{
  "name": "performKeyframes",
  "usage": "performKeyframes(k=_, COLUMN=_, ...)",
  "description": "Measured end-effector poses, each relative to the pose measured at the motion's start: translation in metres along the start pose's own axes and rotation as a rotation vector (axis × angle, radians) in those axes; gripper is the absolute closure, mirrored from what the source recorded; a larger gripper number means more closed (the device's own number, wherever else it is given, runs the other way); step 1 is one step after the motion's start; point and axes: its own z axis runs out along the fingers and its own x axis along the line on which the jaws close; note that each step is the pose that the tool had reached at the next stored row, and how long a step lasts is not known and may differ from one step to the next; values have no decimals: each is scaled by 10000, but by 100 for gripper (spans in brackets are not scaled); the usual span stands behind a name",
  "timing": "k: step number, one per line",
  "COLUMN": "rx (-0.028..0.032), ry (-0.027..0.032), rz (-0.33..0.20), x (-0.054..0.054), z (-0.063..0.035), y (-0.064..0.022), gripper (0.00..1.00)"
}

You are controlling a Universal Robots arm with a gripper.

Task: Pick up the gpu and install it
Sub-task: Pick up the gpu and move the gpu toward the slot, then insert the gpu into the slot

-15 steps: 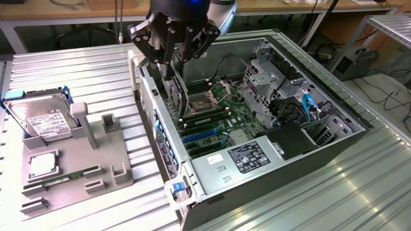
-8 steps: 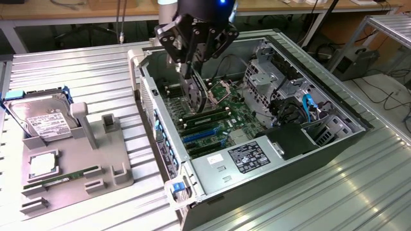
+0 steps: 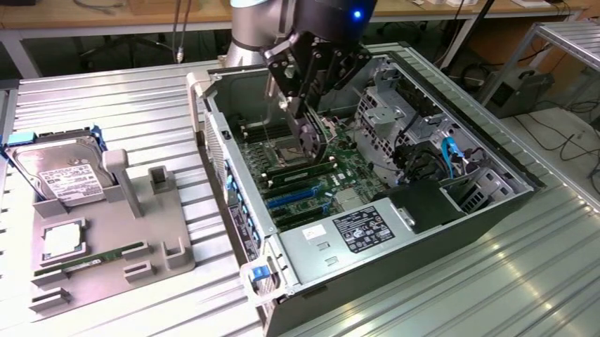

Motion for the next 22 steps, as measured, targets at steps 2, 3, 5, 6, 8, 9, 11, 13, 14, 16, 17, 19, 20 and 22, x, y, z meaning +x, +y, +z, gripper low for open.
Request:
performKeyframes(k=2, rx=29, ry=1, rz=0, x=-106, z=38, y=1, gripper=74)
performKeyframes(k=3, rx=44, ry=1, rz=1, x=-157, z=57, y=1, gripper=74)
performKeyframes(k=5, rx=80, ry=1, rz=1, x=-273, z=100, y=7, gripper=74)
performKeyframes(k=6, rx=91, ry=1, rz=2, x=-327, z=118, y=9, gripper=74)
performKeyframes(k=8, rx=94, ry=1, rz=1, x=-423, z=138, y=11, gripper=74)
performKeyframes(k=9, rx=92, ry=0, rz=2, x=-476, z=144, y=11, gripper=74)
performKeyframes(k=11, rx=91, ry=9, rz=-2, x=-536, z=143, y=10, gripper=74)
performKeyframes(k=13, rx=90, ry=8, rz=-2, x=-536, z=143, y=10, gripper=74)
performKeyframes(k=14, rx=90, ry=9, rz=-2, x=-536, z=143, y=10, gripper=74)
performKeyframes(k=16, rx=91, ry=8, rz=-2, x=-536, z=143, y=10, gripper=74)
performKeyframes(k=17, rx=90, ry=9, rz=-1, x=-536, z=143, y=10, gripper=74)
performKeyframes(k=19, rx=90, ry=8, rz=-2, x=-536, z=143, y=10, gripper=74)
performKeyframes(k=20, rx=90, ry=8, rz=-2, x=-536, z=144, y=10, gripper=74)
performKeyframes(k=22, rx=90, ry=8, rz=-1, x=-536, z=143, y=10, gripper=74)
